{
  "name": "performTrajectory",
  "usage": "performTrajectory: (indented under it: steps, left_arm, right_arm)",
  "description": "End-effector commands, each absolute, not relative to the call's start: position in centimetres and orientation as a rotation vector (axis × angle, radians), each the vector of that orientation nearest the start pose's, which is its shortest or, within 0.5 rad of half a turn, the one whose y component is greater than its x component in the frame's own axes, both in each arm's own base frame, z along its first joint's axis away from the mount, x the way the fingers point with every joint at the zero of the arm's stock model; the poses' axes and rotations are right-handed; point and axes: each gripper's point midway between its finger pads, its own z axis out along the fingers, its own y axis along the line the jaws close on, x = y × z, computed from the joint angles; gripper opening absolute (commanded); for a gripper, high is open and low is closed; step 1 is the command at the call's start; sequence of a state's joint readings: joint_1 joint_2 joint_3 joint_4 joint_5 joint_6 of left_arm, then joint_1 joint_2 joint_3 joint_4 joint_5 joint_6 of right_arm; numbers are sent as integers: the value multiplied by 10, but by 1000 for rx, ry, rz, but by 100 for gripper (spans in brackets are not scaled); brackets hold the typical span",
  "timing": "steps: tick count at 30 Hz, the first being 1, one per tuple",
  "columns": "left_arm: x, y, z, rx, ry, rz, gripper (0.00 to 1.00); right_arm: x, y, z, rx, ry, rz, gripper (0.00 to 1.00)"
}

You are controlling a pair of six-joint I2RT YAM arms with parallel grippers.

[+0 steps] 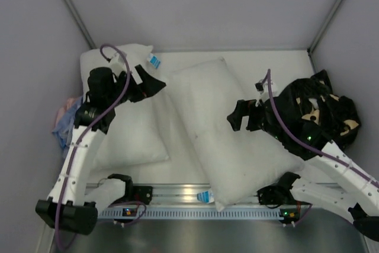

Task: Remove the pillowcase from the pillow

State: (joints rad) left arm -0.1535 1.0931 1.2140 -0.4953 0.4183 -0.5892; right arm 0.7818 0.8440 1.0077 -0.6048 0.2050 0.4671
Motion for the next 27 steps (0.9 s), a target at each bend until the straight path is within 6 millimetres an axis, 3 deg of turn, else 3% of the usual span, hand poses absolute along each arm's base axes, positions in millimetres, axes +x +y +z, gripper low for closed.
performTrajectory:
  steps: [1,2,3,4,5,7,8,9,11,15,20,21,22,23,24,25,26,27]
  left_arm:
    - [258,-163,269,-145,2138,-1033,91]
    - [245,-174,260,-125,2152,-1069,82]
    - [236,-181,249,-122,2162,-1093,54]
    - [224,-188,245,-107,2146,-1133,42]
    - [202,-207,218,-97,2222,-1203,36]
    - [193,-224,204,-78,2227,-1203,15]
    - [173,-242,190,-16,2285,-1216,10]
    - [177,-248,177,-24,2308,-1161,8]
    - [163,-268,162,32,2367,-1151,7]
    - [175,-290,121,24,2474,-1077,8]
    - [229,-310,108,47,2480,-972,13]
    - [239,-315,88,46,2541,-934,13]
    - [257,-330,108,74,2514,-989,12]
    - [265,-339,109,93,2524,-1001,10]
    - [273,-349,93,102,2571,-991,10]
    - [290,-369,118,131,2506,-1048,9]
    - [295,-382,122,157,2503,-1090,9]
    - [302,-391,109,164,2530,-1085,6]
  right_arm:
    - [216,150,238,-78,2110,400,100]
    - [218,142,229,-40,2129,360,99]
    - [221,136,225,-13,2136,322,99]
    - [224,131,217,24,2154,297,100]
    - [226,129,210,34,2173,273,99]
    - [227,125,199,49,2192,241,100]
    - [227,124,196,51,2199,230,99]
    - [227,126,193,44,2205,236,99]
    - [224,129,183,15,2228,250,99]
    - [208,155,164,-64,2274,430,100]
    - [209,173,125,-73,2339,480,99]
    - [212,173,120,-72,2350,453,99]
    - [218,174,112,-75,2377,414,99]
    - [222,172,108,-73,2389,379,99]
    - [230,166,106,-47,2382,320,100]
    - [240,158,101,-22,2394,260,99]
    - [247,150,101,7,2387,219,99]
    - [259,134,102,69,2377,183,100]
